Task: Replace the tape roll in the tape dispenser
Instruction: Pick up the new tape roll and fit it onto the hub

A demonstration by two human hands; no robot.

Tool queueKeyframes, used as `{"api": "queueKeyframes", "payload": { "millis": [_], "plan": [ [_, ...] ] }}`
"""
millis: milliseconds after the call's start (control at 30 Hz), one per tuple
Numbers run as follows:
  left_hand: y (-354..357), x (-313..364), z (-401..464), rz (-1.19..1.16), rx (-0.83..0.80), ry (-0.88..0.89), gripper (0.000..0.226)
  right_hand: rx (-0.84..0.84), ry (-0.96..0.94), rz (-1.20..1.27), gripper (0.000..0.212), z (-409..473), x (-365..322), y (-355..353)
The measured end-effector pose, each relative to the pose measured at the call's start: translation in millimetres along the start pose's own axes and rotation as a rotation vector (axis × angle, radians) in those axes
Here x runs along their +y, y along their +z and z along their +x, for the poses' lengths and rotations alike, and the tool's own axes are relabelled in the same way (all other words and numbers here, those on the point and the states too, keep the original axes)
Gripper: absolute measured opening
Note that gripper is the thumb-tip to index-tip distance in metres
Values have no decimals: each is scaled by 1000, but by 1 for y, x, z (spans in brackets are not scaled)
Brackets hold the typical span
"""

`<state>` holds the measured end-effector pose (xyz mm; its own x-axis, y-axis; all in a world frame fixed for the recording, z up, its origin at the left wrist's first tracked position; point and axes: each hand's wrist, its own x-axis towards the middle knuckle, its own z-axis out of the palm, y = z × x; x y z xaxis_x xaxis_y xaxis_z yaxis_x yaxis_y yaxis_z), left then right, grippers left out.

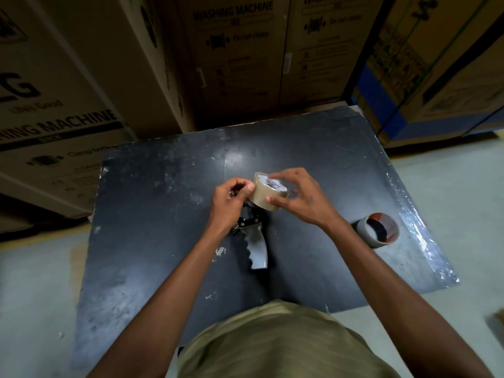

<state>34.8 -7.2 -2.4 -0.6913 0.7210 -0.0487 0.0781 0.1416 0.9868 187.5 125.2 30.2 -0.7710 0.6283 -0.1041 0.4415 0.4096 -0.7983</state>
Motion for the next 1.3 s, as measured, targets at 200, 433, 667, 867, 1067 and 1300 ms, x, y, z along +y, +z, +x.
{"api": "queueKeyframes", "payload": {
  "millis": [200,433,667,867,1067,1300],
  "plan": [
    [-7,-2,4,-18,-48,32,4,-242,192,288,100,25,4,-1],
    [-17,-14,14,92,-25,14,5,-230,101,36,117,52,-7,-3],
    [-27,-22,12,253,80,43,17,-300,-1,-84,116,68,-10,-3],
    [-34,-37,6,339,80,49,5,-328,-96,-196,118,71,-4,-3],
    [-31,-45,0,534,132,38,5,-341,-108,-241,117,75,2,9],
    [-37,-43,3,571,135,14,35,-333,-122,-256,119,73,9,19]
  ]
}}
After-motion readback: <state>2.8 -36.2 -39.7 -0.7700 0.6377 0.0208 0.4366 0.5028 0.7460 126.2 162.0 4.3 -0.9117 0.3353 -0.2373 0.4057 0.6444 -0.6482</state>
